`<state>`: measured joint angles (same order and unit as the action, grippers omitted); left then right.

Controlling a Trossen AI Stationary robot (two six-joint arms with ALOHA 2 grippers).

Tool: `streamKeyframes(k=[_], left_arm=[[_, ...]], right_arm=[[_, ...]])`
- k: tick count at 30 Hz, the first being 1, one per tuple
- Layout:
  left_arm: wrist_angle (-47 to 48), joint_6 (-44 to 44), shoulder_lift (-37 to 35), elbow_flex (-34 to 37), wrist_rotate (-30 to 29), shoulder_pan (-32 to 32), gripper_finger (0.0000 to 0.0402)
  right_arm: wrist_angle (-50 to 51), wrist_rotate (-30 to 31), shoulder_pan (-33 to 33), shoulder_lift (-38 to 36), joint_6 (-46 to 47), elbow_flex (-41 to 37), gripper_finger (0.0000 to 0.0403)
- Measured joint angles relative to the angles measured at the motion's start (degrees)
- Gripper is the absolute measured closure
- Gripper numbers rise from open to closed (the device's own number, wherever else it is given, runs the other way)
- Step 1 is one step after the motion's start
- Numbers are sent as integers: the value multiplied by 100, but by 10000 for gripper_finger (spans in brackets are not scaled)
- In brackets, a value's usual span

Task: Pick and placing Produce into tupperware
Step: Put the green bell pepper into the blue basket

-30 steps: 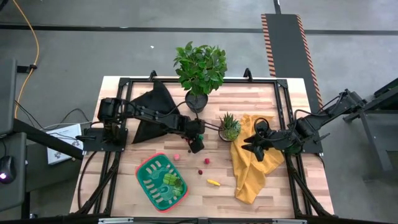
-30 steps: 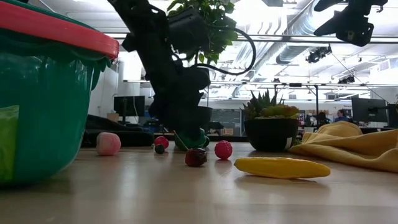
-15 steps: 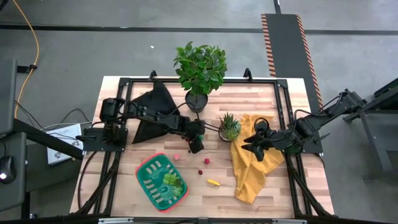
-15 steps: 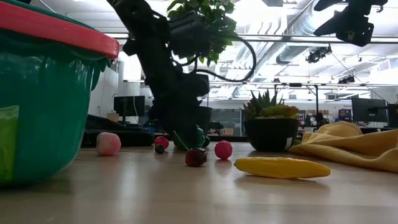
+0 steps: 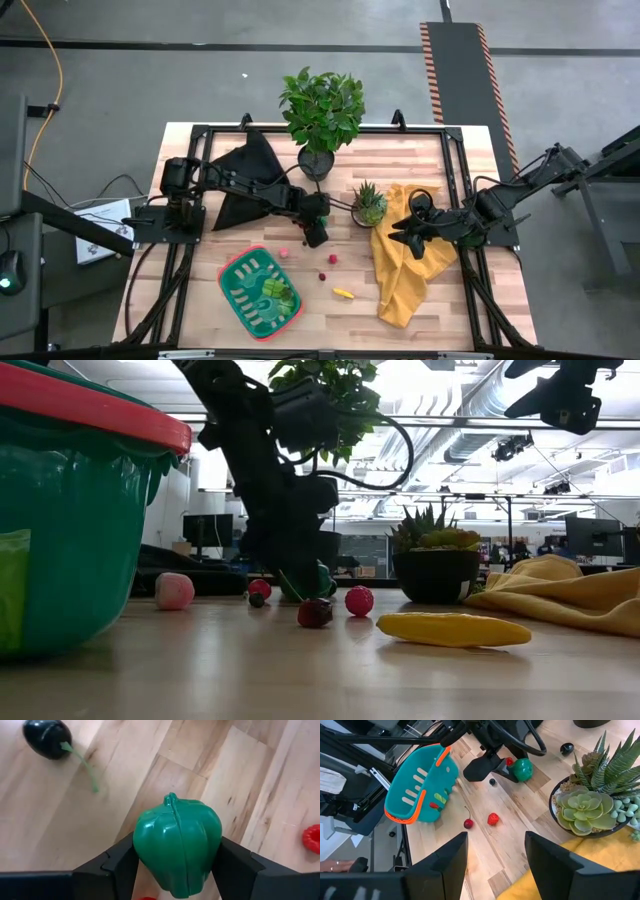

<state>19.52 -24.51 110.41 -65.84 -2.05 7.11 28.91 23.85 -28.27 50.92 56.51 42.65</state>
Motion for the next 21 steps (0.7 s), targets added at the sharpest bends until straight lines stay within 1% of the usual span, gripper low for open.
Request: streamKeyframes(k=[5,8,14,19,21], left_arm=[[0,7,-73,-11,273,2,191],[195,26,-116,-182,489,1,193],[1208,488,-121,-993,1013,0,201],[2014,844,-122,-1736,1329,0,198],[2299,993,-122,-2014,1366,-4,199]], right_arm=[[-2,5,-2,0,-2,0,215],[-2,7,0,0,-2,0,215],[-4,7,-2,0,0,0,215],[-2,6,0,2,-21,0,215],[-2,5,-2,2,-39,0,215]])
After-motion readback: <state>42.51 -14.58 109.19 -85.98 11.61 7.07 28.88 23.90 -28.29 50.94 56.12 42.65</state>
